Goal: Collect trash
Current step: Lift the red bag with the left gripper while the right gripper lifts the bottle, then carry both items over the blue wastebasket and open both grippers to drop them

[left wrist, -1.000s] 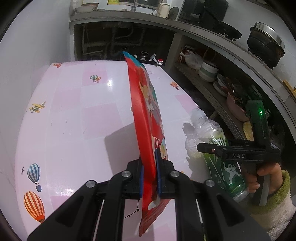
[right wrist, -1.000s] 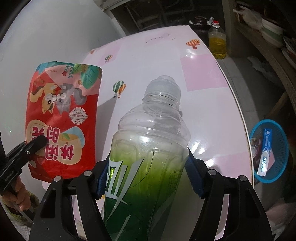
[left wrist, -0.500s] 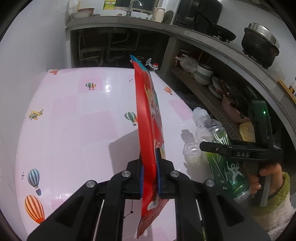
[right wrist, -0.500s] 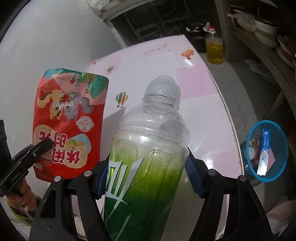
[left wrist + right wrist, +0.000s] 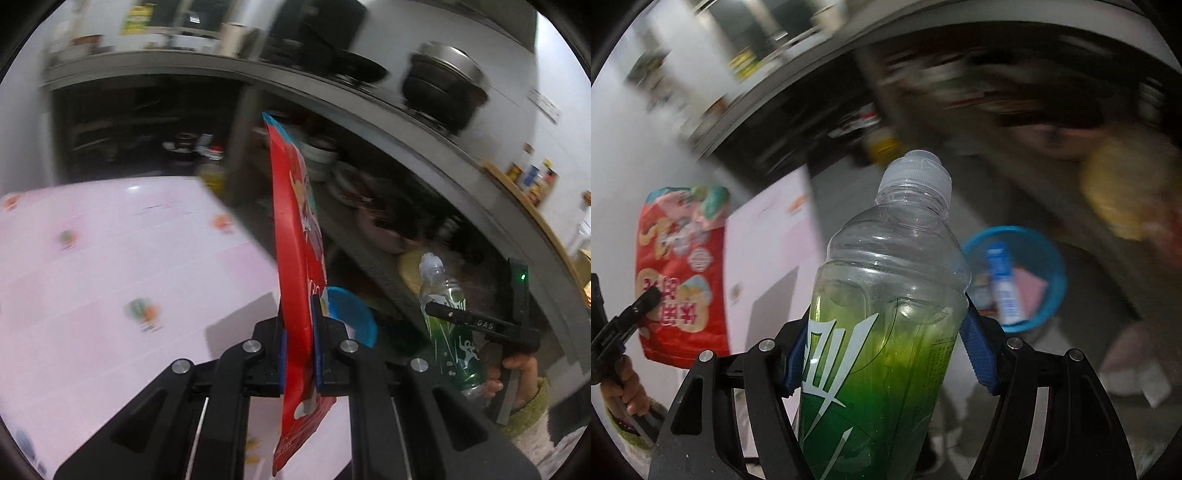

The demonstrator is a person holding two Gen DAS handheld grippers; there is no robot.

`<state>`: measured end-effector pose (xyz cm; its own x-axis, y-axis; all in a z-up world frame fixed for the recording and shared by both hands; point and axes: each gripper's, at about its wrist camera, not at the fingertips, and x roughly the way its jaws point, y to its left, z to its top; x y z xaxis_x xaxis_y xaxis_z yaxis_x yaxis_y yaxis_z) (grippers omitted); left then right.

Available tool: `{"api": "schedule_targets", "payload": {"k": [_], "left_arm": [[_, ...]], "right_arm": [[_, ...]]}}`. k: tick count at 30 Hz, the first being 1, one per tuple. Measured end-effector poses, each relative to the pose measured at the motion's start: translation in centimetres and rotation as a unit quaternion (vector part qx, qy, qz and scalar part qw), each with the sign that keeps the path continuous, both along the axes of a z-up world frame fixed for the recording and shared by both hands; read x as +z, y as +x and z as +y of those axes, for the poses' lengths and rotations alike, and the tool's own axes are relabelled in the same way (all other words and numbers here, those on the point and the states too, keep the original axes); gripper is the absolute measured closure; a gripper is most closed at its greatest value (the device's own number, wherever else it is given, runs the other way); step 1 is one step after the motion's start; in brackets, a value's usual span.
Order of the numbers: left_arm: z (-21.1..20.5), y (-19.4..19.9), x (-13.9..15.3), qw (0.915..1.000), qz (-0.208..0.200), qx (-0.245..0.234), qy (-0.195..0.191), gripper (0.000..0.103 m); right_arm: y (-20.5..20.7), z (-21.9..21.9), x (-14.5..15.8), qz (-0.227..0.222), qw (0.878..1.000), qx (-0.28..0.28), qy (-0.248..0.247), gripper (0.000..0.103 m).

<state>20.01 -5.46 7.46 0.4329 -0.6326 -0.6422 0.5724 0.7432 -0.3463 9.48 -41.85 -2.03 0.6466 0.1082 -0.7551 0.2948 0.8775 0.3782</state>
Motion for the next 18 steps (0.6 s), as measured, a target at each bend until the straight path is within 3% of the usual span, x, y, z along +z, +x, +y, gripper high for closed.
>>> {"api": "schedule_targets", "payload": {"k": [7,18], "left_arm": [[-10.9,3.5,-2.9,0.9919,0.080,-0.098,0.008,0.093],[-26.7,7.8,-12.5,0.9663,0.150,-0.148,0.148,0.093]], "right_arm": [[-3.2,-5.2,-4.2,0.040,0.995,-0.089,0.012,0.037],[-1.2,-9.3,-11.7,0.095,0.984,-0.134,0.067,0.037]]}}
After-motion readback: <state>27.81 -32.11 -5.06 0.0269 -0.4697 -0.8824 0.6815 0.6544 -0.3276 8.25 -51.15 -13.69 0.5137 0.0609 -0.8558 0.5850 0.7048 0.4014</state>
